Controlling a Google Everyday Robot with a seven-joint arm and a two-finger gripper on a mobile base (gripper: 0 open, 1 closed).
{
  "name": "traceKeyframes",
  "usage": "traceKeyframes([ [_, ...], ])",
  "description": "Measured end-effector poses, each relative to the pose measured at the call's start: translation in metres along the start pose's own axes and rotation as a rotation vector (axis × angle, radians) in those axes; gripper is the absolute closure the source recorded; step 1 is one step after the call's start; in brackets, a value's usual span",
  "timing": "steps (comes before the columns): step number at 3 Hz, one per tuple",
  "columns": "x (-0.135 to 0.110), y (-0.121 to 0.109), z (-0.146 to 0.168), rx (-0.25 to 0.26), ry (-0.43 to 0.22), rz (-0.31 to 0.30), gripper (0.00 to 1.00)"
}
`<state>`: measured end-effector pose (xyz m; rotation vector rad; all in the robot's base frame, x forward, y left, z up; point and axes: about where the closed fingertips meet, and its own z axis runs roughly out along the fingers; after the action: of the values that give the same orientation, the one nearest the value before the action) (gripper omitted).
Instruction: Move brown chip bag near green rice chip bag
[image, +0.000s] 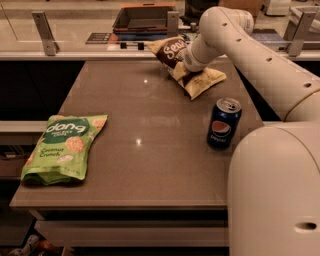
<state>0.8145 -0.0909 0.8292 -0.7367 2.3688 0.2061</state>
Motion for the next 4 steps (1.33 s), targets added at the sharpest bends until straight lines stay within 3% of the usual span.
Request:
traceKeyframes([
  [1,-0.012,0.011,-0.035,0.074,0.006,-0.039,1.0],
  [2,-0.027,0.03,-0.088,0.188,0.014,-0.093,1.0],
  [3,-0.037,0.048,-0.126,0.256,0.014,-0.128,1.0],
  [4,-0.039,0.064,-0.157,0.263,0.004,-0.143,1.0],
])
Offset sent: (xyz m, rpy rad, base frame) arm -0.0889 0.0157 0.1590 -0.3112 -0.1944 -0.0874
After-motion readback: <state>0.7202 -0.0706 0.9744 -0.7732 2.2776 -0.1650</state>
